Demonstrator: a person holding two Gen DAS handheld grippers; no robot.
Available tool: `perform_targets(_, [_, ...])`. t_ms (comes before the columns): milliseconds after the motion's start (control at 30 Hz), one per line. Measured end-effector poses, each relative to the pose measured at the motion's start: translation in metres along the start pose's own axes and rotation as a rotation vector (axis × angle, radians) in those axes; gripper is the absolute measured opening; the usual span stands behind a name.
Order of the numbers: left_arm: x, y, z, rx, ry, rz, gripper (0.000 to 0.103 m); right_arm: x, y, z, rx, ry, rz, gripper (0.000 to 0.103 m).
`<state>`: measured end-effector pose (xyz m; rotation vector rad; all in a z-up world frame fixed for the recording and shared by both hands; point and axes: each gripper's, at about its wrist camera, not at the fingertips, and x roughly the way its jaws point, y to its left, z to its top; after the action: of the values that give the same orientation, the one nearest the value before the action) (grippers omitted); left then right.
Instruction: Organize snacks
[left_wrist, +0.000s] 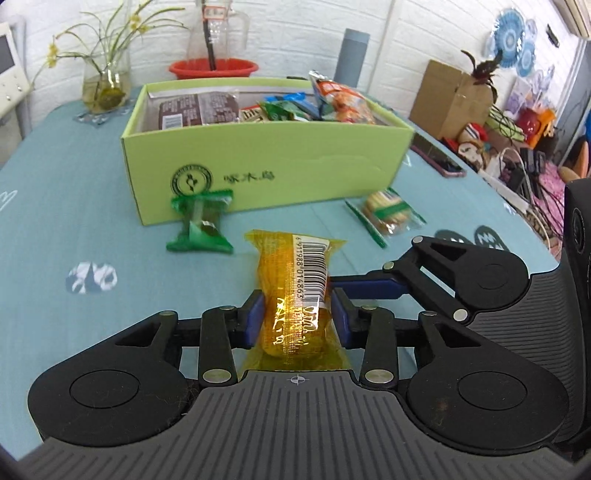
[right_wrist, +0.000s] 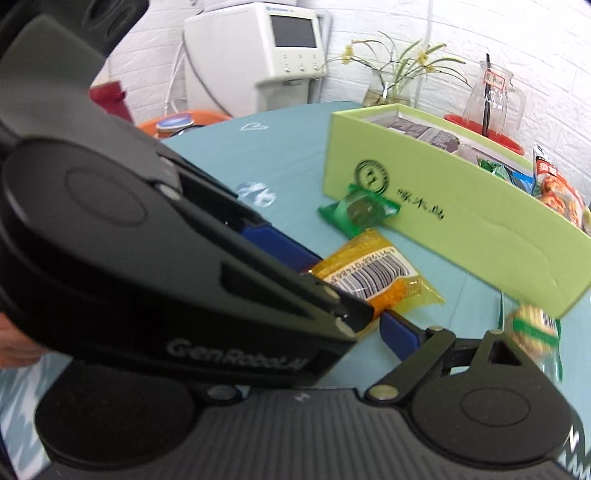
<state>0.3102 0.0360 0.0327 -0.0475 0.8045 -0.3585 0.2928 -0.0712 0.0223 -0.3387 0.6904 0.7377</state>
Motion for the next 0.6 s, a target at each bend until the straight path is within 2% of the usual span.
perform_targets(200, [-0.016,-0.012,-0.026,-0.056,0.002,-0.049,0.020,-0.022,0.024,-0.022,-0.054,-0.003,-0.046,0.092])
perform_targets(300, [-0.021,-0.013,-0.028,-0.072,0.002,-0.063,0.028,-0.032,0.024,-0.028,-0.020,-0.024,-0.047,0.092])
perform_targets(367, [-0.028,-0.010,-0.027,-0.081,-0.015,-0.063,0.042,-0.042,0.021,-0.032,0.014,-0.049,-0.071,0.092])
perform_targets(400, [-0.032,-0.009,-0.027,-0.078,-0.031,-0.059,0.045,-0.046,0.019,-0.035,0.037,-0.060,-0.086,0.092])
perform_targets(467, [-0.035,-0.006,-0.026,-0.078,-0.051,-0.056,0.058,-0.049,0.016,-0.038,0.077,-0.067,-0.080,0.092])
perform_targets(600, [-0.021,-0.001,-0.020,-0.102,-0.022,-0.064,0.057,-0.033,0.012,-0.036,0.100,-0.032,-0.055,0.092])
